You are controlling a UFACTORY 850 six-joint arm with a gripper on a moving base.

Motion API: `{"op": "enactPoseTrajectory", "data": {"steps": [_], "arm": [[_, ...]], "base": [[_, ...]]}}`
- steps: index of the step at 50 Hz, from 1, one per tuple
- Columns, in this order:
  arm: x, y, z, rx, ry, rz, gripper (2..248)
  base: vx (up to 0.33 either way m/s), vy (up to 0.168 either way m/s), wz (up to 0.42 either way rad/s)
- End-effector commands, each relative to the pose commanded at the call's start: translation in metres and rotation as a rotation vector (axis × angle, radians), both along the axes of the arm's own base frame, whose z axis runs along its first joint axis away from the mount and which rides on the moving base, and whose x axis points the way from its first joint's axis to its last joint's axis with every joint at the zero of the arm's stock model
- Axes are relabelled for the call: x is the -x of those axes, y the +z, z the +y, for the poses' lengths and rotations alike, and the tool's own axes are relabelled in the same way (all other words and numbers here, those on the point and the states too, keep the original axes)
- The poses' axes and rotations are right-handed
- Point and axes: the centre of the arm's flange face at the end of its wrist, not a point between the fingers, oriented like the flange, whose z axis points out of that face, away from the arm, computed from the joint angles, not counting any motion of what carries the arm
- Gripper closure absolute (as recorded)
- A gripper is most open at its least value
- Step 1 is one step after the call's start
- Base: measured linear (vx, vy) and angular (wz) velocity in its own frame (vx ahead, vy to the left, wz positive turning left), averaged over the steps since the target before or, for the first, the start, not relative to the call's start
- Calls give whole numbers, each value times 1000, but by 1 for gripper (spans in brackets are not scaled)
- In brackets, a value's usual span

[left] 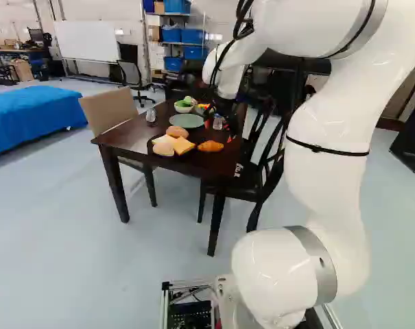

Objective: Move the croissant to the empty plate

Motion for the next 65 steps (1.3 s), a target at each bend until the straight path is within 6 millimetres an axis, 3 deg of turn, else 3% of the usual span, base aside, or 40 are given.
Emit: {"op": "enactPoseTrajectory", "data": {"steps": [52,65], "arm": [[0,0,0,-138,-530,4,3],[0,0,0,-138,-530,4,3]], "base": [[0,0,0],[0,0,0]]}}
